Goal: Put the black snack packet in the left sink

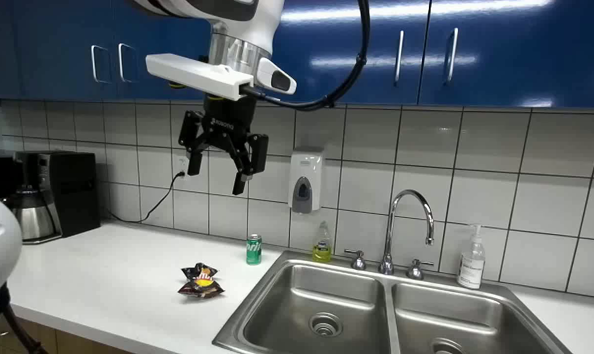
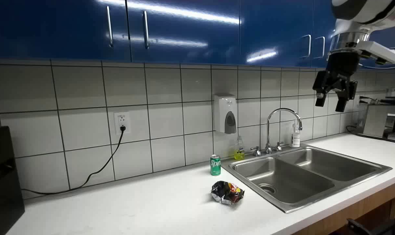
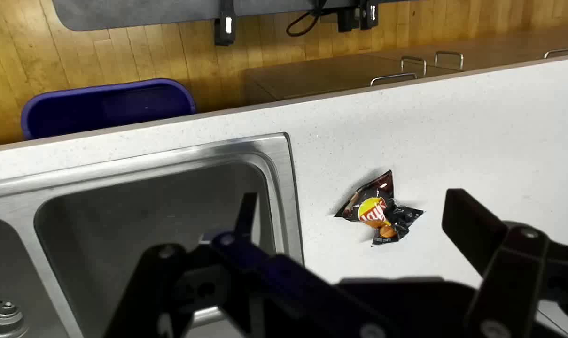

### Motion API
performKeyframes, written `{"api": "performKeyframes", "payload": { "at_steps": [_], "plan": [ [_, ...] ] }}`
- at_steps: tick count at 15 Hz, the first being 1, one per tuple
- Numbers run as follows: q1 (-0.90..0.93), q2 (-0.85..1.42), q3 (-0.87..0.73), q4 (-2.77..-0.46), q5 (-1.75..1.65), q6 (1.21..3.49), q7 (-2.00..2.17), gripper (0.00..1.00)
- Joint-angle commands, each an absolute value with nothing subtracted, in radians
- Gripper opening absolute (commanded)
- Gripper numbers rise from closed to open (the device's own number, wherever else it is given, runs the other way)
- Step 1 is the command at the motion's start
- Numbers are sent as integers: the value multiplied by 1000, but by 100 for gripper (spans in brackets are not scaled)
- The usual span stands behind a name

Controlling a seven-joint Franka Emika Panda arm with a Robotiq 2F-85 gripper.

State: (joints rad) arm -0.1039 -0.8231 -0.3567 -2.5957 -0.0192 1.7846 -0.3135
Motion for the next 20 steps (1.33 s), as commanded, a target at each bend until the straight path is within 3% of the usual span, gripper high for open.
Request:
{"api": "performKeyframes", "payload": {
  "at_steps": [1,11,20],
  "plan": [
    [-122,-817,-343,-2594,-8,1783,-325,100],
    [-32,-573,-168,-2726,-76,2128,-291,100],
    [61,-187,-47,-2729,-59,2521,-257,100]
  ]
}}
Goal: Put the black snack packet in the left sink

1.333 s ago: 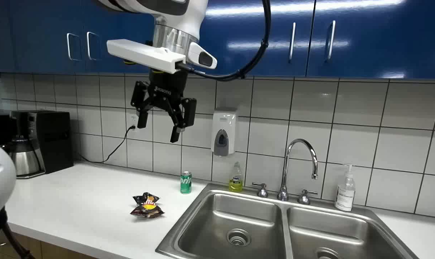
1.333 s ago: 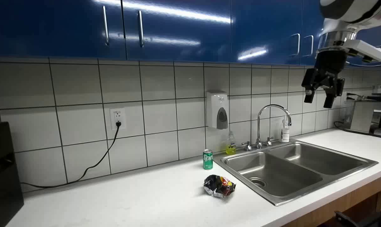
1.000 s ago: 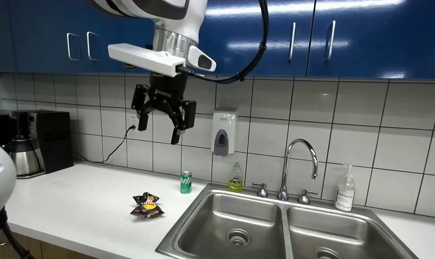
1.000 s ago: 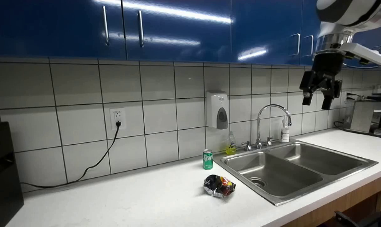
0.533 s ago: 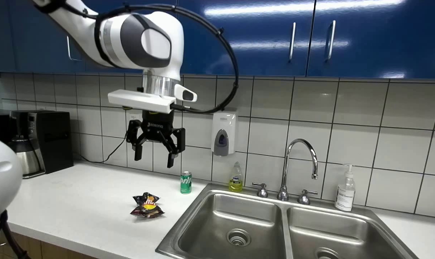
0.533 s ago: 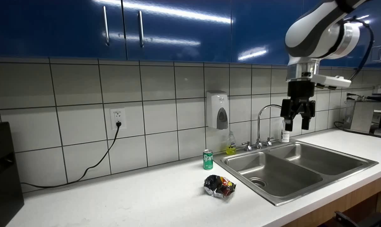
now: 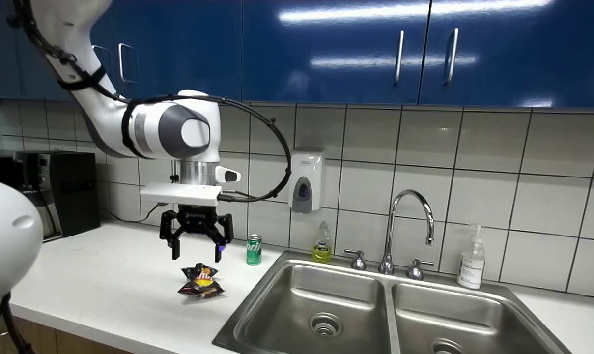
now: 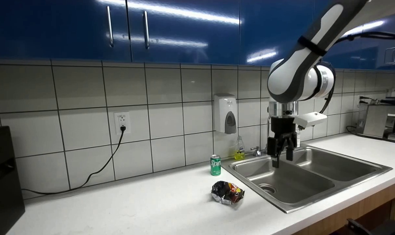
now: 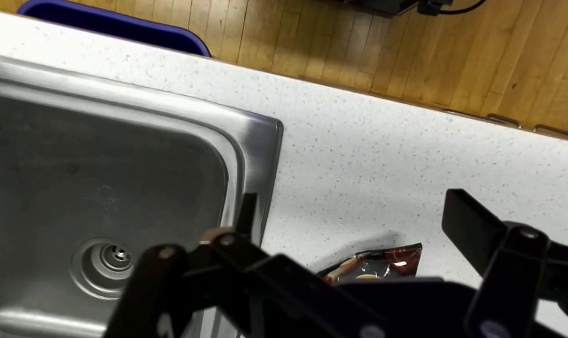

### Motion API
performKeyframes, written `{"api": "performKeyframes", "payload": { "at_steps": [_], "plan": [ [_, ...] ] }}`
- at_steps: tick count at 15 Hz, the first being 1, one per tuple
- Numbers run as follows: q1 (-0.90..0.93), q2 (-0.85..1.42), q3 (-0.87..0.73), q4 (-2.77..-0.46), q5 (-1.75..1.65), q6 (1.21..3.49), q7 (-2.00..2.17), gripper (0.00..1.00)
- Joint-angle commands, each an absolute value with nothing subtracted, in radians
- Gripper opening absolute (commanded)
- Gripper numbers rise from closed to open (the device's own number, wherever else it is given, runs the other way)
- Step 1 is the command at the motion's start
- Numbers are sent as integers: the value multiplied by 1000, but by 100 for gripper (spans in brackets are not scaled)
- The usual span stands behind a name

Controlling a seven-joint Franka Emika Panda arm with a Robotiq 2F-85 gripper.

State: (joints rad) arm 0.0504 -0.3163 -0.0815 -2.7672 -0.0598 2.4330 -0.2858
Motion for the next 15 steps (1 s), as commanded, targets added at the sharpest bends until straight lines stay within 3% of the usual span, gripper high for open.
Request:
{"api": "performKeyframes", "payload": {
  "at_steps": [1,7,15],
  "plan": [
    [66,-146,-41,-2718,-53,2552,-257,100],
    [74,67,5,-2600,-35,2653,-256,100],
    [70,245,74,-2405,-32,2626,-259,100]
  ]
}}
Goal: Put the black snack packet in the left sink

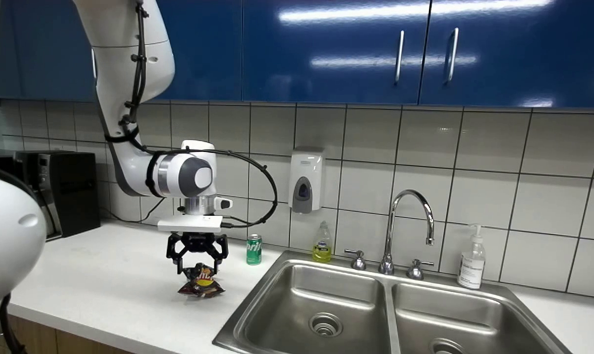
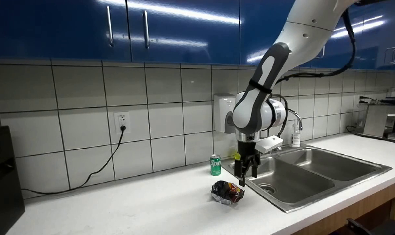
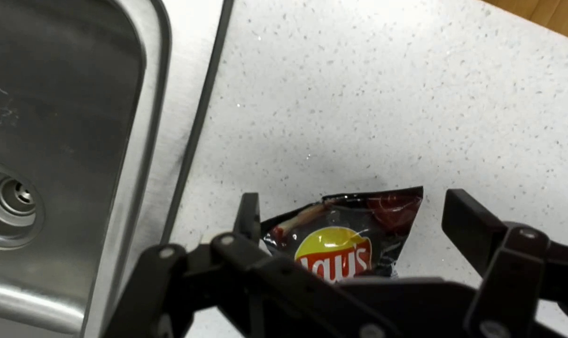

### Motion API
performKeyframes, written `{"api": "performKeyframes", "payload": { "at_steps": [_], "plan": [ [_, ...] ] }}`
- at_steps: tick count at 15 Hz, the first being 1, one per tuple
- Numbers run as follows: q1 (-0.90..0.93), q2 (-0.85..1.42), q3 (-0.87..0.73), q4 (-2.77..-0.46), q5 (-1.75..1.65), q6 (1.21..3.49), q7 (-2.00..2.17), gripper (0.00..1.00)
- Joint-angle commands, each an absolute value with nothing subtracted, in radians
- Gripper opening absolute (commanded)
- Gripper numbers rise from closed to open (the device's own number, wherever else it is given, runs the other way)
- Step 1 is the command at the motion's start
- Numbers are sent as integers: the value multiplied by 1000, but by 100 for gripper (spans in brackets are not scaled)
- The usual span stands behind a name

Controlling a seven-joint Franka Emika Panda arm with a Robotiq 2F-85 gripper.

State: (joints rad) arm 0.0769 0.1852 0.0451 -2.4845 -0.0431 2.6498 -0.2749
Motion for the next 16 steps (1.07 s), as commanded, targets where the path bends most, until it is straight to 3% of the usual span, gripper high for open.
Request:
{"api": "performKeyframes", "payload": {
  "at_steps": [1,11,16],
  "plan": [
    [71,262,79,-2384,-38,2621,-256,100],
    [72,399,92,-2195,-60,2503,-257,100],
    [63,388,96,-2238,-54,2547,-268,100]
  ]
}}
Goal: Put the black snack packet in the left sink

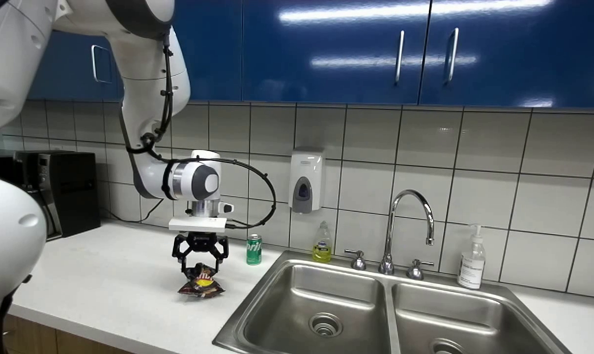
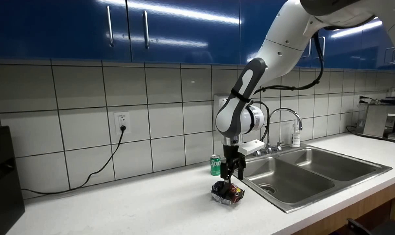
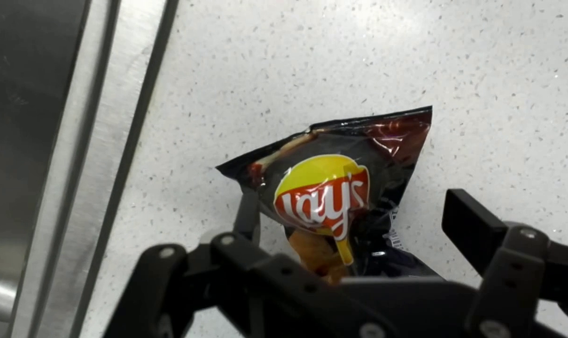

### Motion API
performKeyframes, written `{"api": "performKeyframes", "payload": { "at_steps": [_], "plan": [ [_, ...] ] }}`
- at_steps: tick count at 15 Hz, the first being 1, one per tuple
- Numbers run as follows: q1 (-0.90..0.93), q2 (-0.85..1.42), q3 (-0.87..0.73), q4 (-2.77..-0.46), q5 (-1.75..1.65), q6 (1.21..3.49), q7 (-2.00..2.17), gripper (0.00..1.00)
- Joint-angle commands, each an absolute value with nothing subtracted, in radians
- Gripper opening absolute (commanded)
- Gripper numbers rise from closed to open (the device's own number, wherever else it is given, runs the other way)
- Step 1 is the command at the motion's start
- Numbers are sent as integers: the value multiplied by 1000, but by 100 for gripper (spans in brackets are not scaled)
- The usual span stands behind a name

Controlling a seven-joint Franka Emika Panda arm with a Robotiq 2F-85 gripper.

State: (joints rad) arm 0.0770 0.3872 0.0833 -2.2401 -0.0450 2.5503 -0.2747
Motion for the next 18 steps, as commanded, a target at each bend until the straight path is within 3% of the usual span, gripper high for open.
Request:
{"api": "performKeyframes", "payload": {
  "at_steps": [1,18],
  "plan": [
    [63,388,96,-2238,-54,2547,-268,100],
    [81,398,86,-2244,-167,2620,-275,100]
  ]
}}
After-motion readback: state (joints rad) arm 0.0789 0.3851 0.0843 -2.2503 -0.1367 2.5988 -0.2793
